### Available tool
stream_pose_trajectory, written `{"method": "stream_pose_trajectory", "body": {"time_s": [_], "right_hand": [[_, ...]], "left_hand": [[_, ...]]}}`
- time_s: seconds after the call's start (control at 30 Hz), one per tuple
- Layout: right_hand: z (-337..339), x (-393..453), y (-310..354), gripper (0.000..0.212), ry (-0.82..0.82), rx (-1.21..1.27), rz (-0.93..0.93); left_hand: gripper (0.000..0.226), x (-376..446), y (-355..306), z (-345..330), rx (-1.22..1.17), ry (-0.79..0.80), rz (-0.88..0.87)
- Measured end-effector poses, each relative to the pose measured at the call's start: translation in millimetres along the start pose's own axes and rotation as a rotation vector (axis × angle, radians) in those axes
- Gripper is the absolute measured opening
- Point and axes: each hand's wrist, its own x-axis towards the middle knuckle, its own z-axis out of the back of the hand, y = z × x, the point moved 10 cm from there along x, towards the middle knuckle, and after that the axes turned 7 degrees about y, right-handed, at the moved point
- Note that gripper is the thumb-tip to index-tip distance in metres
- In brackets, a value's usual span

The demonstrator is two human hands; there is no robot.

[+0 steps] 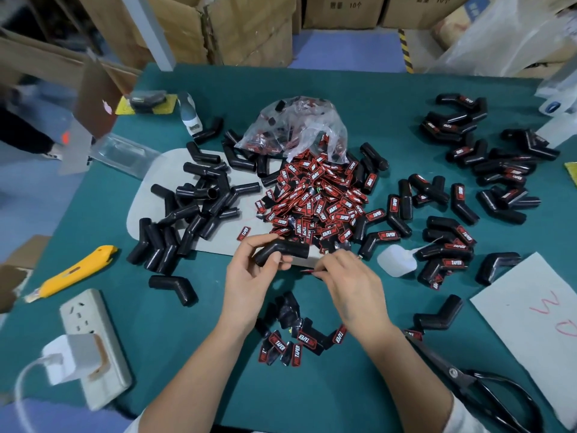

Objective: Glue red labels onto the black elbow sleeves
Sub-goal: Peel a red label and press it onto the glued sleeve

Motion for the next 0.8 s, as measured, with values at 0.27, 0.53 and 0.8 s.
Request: {"method": "stream_pose_trajectory", "body": {"time_s": [0.27,0.53,0.8], "right_hand": [[-0.6,-1.5,-12.3,0.011,0.09,0.055,-0.121],[-2.8,-2.0,-2.7,0.025,-0.027,-0.127,-0.009],[-7.5,-2.4,5.5,0.043,0.041,-0.158,0.047]], "left_hand": [[0.022,1.2,0.9,7.5,0.054,-0.058,-0.015],[0.047,1.2,8.4,0.1,-0.056,-0.025,-0.022],[0.046,2.5,7.0,-9.7,-0.056,0.063,-0.053]]}}
